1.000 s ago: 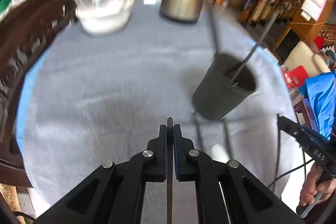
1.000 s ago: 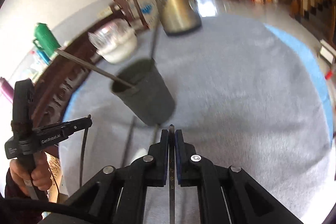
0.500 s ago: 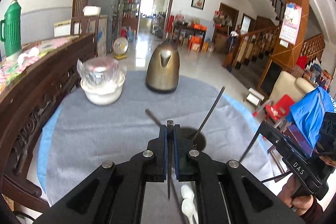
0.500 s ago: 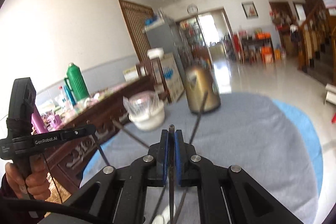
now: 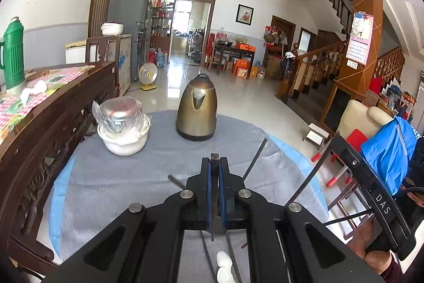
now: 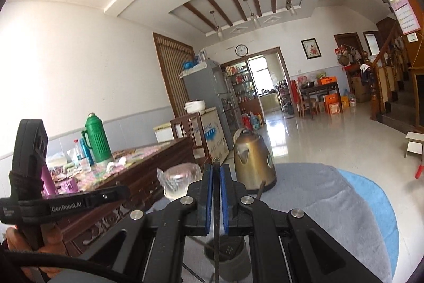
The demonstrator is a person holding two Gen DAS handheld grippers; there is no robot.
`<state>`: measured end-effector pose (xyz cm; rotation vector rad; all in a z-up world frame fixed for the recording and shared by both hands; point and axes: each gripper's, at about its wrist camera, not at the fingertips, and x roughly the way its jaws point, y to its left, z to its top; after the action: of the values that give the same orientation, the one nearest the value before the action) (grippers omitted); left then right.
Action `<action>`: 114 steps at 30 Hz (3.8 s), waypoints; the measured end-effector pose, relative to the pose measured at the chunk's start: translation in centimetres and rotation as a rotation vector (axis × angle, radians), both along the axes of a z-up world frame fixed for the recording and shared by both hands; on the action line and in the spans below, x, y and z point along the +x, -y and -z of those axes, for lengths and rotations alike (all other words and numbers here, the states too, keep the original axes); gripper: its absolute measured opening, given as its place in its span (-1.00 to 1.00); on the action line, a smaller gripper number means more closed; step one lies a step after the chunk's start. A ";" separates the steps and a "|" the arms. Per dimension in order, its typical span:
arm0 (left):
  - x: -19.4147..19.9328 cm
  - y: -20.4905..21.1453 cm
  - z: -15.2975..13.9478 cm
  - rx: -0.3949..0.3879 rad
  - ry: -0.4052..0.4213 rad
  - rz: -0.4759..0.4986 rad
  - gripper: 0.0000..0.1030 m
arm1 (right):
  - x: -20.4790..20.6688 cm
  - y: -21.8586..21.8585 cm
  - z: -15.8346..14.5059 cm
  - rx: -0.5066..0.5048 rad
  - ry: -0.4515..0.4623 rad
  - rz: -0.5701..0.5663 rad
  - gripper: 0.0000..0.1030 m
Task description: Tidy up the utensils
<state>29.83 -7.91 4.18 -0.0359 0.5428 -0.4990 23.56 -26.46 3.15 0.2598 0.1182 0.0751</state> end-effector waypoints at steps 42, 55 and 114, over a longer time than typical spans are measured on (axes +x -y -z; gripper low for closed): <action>-2.1 -0.9 6.5 0.114 -0.037 -0.063 0.02 | -0.6 3.6 6.7 0.098 -0.174 0.013 -0.48; -5.8 -1.1 19.6 0.223 -0.369 -0.047 0.02 | -2.8 4.5 17.7 0.144 -0.447 -0.009 -0.48; -4.3 5.6 24.5 0.268 -0.584 0.109 -0.72 | -9.0 7.9 20.6 0.282 -0.501 -0.011 -0.48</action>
<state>25.58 -13.47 -20.34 0.1085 1.1858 -0.5175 14.52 -34.36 -17.40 0.5571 0.6096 0.0354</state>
